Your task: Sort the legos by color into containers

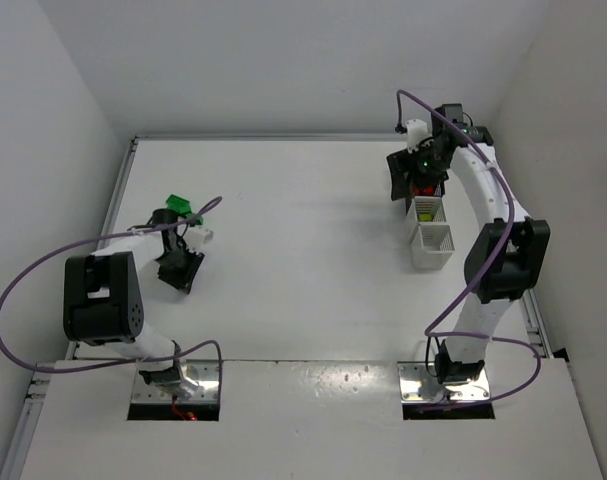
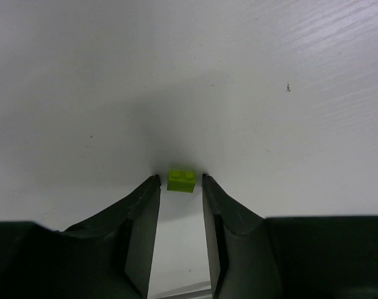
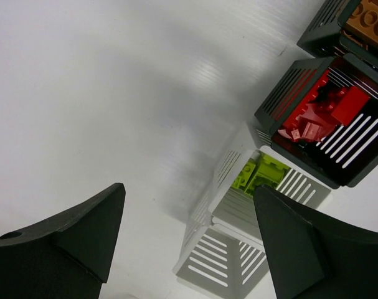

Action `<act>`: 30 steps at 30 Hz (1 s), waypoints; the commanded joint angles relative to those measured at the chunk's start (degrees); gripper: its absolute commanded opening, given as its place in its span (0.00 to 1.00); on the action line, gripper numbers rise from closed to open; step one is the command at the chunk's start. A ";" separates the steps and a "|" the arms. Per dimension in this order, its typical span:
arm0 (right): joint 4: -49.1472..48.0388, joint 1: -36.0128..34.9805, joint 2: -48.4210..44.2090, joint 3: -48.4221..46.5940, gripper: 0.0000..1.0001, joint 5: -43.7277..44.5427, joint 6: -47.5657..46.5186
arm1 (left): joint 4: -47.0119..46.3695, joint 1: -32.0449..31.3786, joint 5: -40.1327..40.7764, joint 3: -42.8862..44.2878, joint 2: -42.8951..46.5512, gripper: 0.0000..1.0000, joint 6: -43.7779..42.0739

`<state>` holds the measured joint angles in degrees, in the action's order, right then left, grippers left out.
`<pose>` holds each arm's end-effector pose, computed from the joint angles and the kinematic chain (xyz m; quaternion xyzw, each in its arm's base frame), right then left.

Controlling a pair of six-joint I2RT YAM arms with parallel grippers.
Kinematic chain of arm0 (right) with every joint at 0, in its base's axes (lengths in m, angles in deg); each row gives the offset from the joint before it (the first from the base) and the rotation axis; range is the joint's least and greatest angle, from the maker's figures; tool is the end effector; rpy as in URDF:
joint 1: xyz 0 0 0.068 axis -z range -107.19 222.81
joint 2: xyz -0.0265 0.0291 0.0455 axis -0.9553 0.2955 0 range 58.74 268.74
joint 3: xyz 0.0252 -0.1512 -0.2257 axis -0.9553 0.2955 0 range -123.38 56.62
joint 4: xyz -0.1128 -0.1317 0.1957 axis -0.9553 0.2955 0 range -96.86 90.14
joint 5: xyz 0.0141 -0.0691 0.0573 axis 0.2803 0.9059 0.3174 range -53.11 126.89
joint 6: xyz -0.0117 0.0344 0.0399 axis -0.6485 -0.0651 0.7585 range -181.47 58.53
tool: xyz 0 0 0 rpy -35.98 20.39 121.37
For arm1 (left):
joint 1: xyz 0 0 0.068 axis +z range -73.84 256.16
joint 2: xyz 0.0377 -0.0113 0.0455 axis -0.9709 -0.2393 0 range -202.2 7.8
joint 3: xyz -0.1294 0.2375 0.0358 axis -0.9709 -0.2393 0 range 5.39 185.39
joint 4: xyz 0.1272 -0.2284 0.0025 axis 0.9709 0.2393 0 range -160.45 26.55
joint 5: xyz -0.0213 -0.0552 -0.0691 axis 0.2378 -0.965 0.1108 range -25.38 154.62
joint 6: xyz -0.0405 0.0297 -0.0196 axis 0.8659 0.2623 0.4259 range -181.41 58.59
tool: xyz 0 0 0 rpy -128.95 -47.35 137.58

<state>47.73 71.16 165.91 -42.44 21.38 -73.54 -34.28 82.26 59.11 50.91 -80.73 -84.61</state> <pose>0.3981 0.0211 0.2943 -0.1467 0.9521 0.1093 0.2449 0.2528 0.0236 0.1466 0.1522 0.9827 -0.0225 0.1032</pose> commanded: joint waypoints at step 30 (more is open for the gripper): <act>-45.58 -11.35 5.68 15.93 0.70 -68.87 62.48 | -13.92 -21.75 -39.39 19.69 13.21 0.17 22.40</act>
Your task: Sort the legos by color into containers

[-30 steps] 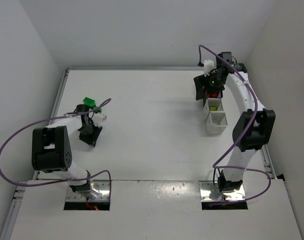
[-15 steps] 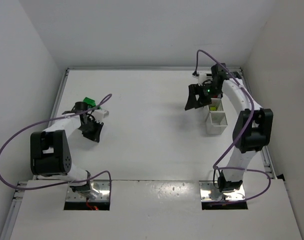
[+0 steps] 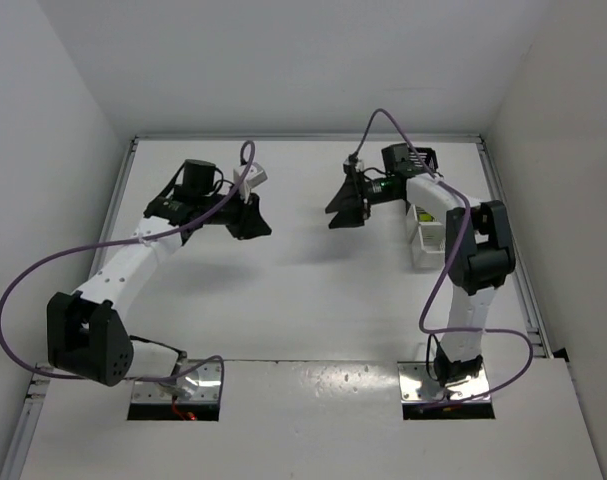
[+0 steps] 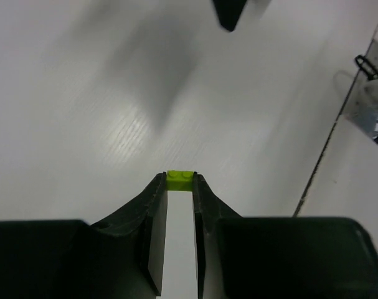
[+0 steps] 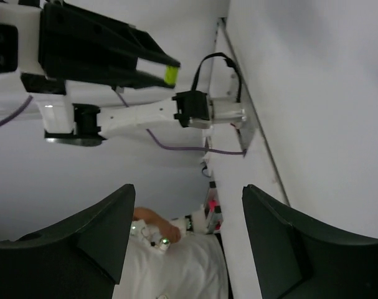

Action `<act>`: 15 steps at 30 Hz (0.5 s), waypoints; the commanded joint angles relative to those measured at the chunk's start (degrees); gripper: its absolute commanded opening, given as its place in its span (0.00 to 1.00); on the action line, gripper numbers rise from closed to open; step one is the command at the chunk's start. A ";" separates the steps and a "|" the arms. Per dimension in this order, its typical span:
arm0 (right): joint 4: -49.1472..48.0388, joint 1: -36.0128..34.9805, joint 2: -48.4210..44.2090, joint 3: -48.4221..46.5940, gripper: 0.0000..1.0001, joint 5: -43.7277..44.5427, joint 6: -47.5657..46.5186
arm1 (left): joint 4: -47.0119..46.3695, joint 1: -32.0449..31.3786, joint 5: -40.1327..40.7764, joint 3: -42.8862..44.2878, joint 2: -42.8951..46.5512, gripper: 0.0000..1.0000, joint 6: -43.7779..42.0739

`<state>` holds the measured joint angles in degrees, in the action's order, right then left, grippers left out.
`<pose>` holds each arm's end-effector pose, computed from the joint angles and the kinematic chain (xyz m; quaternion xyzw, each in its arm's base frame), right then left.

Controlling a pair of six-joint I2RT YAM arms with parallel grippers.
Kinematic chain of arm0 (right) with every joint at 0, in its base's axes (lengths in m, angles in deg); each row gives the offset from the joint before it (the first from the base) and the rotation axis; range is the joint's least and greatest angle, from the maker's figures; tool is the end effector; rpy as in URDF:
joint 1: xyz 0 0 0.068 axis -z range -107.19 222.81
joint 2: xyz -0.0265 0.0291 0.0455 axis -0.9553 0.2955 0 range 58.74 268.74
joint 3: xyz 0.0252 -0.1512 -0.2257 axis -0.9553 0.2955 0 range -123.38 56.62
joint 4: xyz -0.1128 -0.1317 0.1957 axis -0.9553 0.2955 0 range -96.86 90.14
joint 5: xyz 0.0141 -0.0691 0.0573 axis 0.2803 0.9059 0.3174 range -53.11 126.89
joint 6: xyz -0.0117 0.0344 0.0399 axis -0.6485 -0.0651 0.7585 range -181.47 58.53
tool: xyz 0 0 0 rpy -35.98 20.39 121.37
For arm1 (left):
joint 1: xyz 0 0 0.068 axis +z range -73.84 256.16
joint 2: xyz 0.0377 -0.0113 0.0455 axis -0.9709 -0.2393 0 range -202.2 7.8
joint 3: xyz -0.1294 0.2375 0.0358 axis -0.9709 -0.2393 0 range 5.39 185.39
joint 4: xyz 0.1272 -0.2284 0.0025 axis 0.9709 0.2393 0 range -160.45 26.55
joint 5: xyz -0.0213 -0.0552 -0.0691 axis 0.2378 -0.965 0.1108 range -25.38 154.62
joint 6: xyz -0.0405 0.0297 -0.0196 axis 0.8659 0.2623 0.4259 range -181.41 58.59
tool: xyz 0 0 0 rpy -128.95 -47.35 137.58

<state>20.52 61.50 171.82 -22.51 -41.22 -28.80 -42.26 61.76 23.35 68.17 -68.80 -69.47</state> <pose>0.3846 0.1126 0.1979 0.0139 -0.7683 -0.6380 0.0502 0.2711 -0.0938 0.3026 0.3070 0.8107 -0.3425 0.3622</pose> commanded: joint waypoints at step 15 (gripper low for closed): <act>-47.77 -9.17 2.68 -7.97 0.70 -3.54 50.56 | -34.59 -8.10 -1.53 -2.48 4.62 0.16 24.05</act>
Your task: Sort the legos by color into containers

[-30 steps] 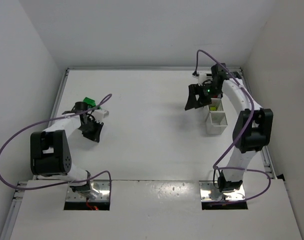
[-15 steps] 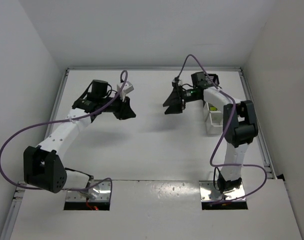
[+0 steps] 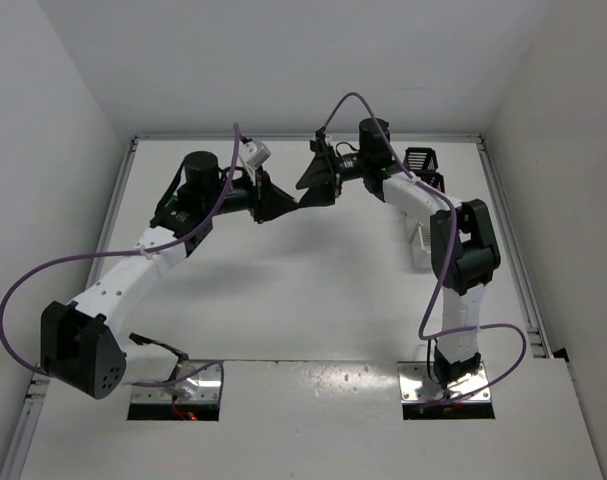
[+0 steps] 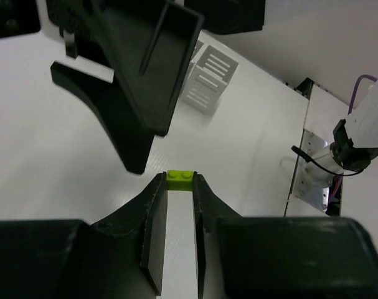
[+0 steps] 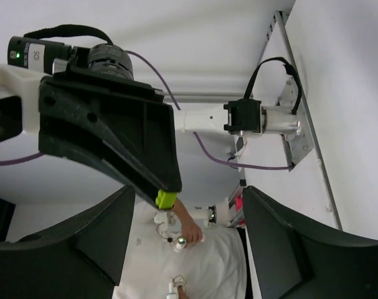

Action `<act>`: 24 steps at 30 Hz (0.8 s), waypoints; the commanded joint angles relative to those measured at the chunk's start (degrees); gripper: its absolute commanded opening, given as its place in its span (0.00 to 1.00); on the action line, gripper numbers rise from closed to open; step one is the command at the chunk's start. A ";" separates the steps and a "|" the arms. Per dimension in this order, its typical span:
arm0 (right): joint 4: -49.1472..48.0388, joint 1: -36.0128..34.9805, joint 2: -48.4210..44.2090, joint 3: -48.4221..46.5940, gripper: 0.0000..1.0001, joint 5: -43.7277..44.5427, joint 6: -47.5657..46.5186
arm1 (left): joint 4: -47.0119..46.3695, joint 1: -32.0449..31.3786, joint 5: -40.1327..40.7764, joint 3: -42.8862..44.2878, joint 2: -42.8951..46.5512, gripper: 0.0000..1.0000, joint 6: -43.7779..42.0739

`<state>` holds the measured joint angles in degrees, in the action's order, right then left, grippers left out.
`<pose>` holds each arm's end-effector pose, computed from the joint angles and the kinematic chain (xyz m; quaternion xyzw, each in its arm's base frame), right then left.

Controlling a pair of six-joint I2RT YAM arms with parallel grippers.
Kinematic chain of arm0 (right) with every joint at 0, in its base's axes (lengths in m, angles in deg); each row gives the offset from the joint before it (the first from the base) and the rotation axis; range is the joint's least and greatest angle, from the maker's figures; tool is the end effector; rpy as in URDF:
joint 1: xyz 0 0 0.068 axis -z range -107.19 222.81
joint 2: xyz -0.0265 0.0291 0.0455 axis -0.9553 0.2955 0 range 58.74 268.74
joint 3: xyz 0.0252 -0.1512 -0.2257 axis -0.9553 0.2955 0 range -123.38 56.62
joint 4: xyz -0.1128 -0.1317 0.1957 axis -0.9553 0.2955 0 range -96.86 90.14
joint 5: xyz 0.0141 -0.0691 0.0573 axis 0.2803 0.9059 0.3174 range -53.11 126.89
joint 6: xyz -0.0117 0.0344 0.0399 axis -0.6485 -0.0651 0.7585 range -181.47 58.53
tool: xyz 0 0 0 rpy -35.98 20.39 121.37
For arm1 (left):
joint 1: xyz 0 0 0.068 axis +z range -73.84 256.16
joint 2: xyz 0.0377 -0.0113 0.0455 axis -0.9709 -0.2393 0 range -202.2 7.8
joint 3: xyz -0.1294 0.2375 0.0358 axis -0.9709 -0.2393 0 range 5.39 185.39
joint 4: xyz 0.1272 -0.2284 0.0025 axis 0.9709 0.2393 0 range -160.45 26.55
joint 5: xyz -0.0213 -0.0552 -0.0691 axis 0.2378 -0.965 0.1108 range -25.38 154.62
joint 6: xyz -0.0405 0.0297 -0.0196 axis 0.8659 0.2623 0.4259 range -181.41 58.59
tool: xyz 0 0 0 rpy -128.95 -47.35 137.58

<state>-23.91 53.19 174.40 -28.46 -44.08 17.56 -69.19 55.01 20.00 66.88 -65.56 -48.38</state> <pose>0.4150 0.1854 0.2598 0.0530 -0.7181 -0.6893 0.0799 0.2645 -0.1291 0.3523 0.2867 0.7062 -0.4532 0.4623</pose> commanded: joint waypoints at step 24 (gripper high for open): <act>-1.84 -3.76 -1.57 -3.16 0.64 0.90 8.43 | -12.32 -4.87 10.95 -4.80 0.85 0.17 0.15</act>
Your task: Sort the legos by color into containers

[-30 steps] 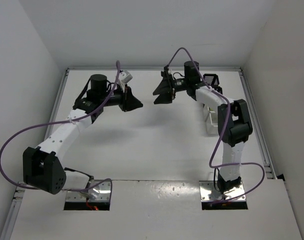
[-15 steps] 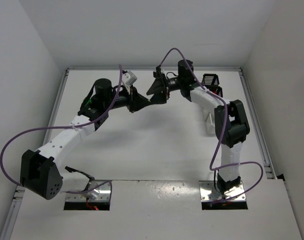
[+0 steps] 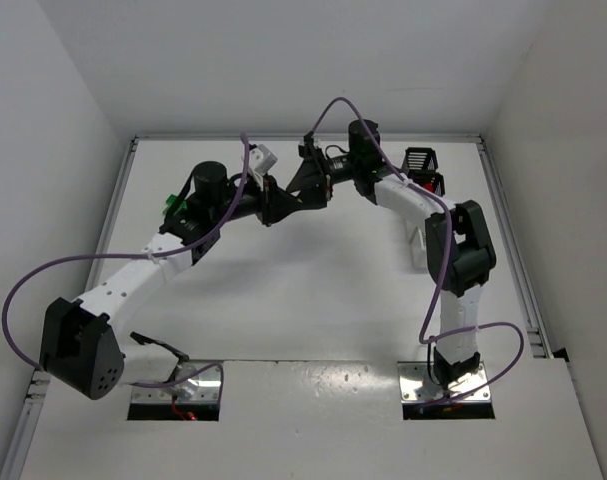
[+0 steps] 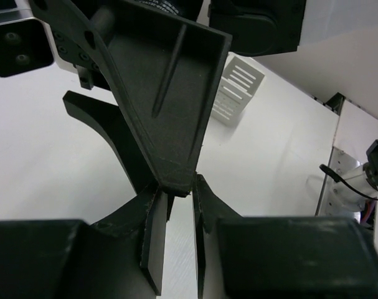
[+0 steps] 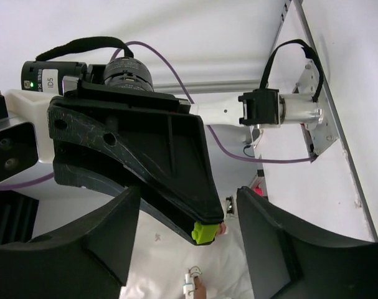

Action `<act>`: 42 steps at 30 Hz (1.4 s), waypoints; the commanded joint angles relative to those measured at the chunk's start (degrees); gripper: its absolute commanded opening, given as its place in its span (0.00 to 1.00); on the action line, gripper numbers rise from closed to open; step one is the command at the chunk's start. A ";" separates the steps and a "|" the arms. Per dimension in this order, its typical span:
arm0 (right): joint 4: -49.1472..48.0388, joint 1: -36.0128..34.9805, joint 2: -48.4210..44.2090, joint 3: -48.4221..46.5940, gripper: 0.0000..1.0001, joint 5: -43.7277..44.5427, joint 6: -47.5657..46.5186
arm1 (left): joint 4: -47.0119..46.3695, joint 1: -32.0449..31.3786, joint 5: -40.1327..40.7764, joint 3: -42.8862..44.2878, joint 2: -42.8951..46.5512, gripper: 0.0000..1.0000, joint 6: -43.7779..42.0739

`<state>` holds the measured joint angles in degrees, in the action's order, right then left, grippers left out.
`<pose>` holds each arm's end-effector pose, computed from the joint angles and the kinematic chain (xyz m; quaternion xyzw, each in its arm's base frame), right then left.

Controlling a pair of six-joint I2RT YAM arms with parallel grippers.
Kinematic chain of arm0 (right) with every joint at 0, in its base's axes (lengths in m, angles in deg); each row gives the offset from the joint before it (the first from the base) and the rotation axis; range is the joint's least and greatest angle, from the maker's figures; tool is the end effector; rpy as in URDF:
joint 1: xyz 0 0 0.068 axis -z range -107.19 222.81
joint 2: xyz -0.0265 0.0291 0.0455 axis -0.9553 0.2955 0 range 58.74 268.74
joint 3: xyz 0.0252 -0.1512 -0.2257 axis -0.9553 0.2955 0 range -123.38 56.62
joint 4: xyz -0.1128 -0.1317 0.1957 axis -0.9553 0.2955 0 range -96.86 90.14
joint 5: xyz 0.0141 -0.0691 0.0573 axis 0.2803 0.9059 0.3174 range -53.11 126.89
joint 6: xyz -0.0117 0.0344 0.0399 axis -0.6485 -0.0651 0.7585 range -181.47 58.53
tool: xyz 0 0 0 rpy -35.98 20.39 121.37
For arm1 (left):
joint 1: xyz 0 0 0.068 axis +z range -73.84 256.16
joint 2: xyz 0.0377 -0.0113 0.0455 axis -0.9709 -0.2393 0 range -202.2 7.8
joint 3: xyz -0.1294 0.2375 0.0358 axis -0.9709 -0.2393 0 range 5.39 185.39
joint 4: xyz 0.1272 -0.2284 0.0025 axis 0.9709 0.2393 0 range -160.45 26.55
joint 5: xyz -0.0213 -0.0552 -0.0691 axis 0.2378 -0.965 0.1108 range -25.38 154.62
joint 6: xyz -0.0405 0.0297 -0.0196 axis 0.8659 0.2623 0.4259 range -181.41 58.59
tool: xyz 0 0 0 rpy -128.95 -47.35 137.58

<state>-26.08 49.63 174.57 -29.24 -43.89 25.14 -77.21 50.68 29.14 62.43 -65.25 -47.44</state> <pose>0.4049 0.2117 0.2658 0.0432 -0.7163 -0.6844 0.1289 0.2590 -0.1463 0.3396 0.2691 0.7022 -0.4267 0.5024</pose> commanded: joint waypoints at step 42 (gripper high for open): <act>49.92 10.87 -7.64 5.92 0.37 23.59 -61.09 | 19.76 18.96 12.11 -4.48 12.76 0.72 -7.56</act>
<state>-2.36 60.52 170.81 -14.42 -34.75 -4.69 -63.57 67.77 41.25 56.59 -54.92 -53.14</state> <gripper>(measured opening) 0.363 0.721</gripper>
